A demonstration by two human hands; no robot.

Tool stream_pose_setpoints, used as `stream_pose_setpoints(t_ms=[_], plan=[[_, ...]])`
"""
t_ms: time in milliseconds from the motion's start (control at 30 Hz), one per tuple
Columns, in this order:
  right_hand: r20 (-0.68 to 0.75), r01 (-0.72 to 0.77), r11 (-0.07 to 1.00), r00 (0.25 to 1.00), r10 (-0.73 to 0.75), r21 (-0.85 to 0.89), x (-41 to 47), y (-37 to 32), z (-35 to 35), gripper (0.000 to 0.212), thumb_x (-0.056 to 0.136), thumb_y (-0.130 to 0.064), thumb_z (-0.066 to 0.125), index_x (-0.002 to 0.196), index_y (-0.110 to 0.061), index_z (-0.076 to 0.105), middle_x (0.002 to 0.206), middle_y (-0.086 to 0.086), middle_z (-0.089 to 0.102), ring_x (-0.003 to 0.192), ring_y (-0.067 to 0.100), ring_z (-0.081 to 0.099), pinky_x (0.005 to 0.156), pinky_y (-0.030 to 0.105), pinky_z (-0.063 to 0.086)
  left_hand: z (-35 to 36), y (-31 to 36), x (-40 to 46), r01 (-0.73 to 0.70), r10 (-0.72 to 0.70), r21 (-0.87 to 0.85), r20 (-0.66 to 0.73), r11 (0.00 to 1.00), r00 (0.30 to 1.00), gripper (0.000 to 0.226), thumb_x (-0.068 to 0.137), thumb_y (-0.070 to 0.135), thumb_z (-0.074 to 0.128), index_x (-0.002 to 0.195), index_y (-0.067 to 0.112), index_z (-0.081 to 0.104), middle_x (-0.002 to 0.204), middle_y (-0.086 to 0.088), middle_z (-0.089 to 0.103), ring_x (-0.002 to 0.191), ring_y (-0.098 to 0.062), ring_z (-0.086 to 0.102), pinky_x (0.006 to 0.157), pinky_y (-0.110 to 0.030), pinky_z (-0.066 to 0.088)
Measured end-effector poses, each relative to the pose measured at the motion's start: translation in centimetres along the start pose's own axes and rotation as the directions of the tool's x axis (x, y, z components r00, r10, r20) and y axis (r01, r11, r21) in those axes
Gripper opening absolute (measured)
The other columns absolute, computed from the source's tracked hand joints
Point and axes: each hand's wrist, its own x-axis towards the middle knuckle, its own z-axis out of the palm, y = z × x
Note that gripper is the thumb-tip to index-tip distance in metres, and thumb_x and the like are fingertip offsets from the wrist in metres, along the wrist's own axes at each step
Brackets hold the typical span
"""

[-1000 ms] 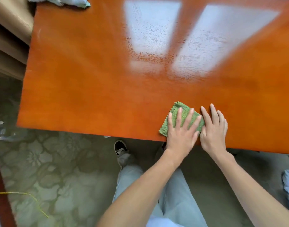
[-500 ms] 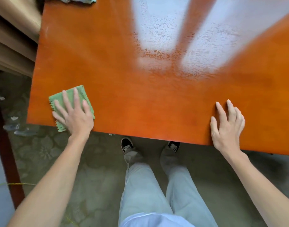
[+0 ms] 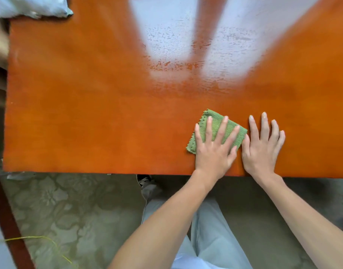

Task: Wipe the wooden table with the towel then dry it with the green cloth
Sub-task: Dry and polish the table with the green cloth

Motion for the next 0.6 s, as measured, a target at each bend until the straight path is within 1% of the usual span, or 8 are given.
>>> stream_pose_setpoints(t_ms=[67,133,200,267,400,467,533,600], plan=[[-0.019,-0.005,1.000,1.000,0.005,0.000,0.0,-0.1,0.2,0.055,0.103,-0.046,0.019,0.154,-0.028,0.024,0.164,0.008,0.018,0.149,0.036,0.019,0.120,0.059,0.011,-0.9,-1.8,2.1,-0.076,0.076,0.008,-0.012,0.997,0.997,0.057,0.100,0.053,0.031,0.155,0.039,0.027,0.166,-0.001,0.018,0.152,-0.039,0.012,0.119,-0.064,0.006],[-0.026,-0.009,1.000,1.000,0.009,0.005,-0.1,0.0,0.2,0.055,0.102,-0.047,0.021,0.154,-0.029,0.023,0.164,0.007,0.018,0.149,0.035,0.019,0.120,0.058,0.011,-2.1,-5.0,4.0,-0.032,0.031,0.000,-0.060,1.000,0.998,0.056,0.099,0.051,0.035,0.153,0.039,0.034,0.164,0.000,0.025,0.151,-0.038,0.018,0.119,-0.062,0.011],[-0.030,-0.007,1.000,1.000,0.008,0.017,-0.2,-0.1,0.2,0.055,0.102,-0.046,0.023,0.154,-0.029,0.023,0.164,0.007,0.019,0.149,0.035,0.020,0.121,0.057,0.011,-3.3,-9.1,4.9,0.119,-0.119,-0.012,-0.101,0.993,0.988,0.055,0.098,0.049,0.037,0.152,0.039,0.036,0.164,0.001,0.027,0.150,-0.039,0.019,0.118,-0.063,0.014],[-0.036,-0.006,0.999,0.999,0.007,0.032,0.0,-0.1,0.1,0.055,0.101,-0.046,0.025,0.154,-0.029,0.026,0.164,0.007,0.021,0.148,0.035,0.021,0.121,0.057,0.011,-4.4,-13.8,4.4,0.303,-0.303,-0.011,-0.104,0.953,0.947,0.057,0.099,0.049,0.033,0.154,0.039,0.030,0.166,0.001,0.020,0.152,-0.038,0.014,0.119,-0.063,0.011],[-0.031,-0.012,0.999,0.999,0.013,0.031,0.0,-0.2,0.1,0.056,0.100,-0.046,0.026,0.154,-0.029,0.027,0.164,0.007,0.021,0.148,0.036,0.022,0.120,0.058,0.011,-5.1,-20.5,-2.2,0.599,-0.599,-0.044,-0.129,0.800,0.791,0.057,0.101,0.048,0.022,0.157,0.037,0.020,0.167,-0.001,0.013,0.151,-0.039,0.010,0.118,-0.066,0.011],[-0.025,-0.010,1.000,1.000,0.010,0.022,0.0,-0.3,0.1,0.056,0.100,-0.046,0.027,0.154,-0.029,0.027,0.164,0.008,0.021,0.148,0.036,0.022,0.120,0.058,0.011,-4.4,-20.0,-6.0,0.669,-0.671,-0.067,-0.134,0.741,0.730,0.057,0.101,0.048,0.019,0.157,0.036,0.019,0.167,-0.002,0.014,0.151,-0.041,0.012,0.117,-0.066,0.010],[-0.027,-0.006,1.000,1.000,0.006,0.017,0.0,-0.2,0.2,0.057,0.100,-0.045,0.028,0.154,-0.029,0.026,0.164,0.008,0.021,0.148,0.036,0.023,0.120,0.059,0.011,-3.2,-16.9,-8.0,0.697,-0.702,-0.084,-0.126,0.712,0.701,0.057,0.102,0.045,0.020,0.158,0.033,0.021,0.167,-0.004,0.015,0.150,-0.043,0.013,0.116,-0.067,0.012],[-0.023,-0.008,1.000,1.000,0.008,0.020,-0.1,-0.2,0.3,0.057,0.099,-0.044,0.030,0.154,-0.029,0.026,0.164,0.008,0.020,0.148,0.036,0.022,0.120,0.059,0.011,-2.0,-12.2,-8.8,0.644,-0.648,-0.072,-0.122,0.761,0.752,0.058,0.101,0.041,0.026,0.157,0.030,0.023,0.166,-0.008,0.018,0.149,-0.046,0.017,0.114,-0.069,0.016]])
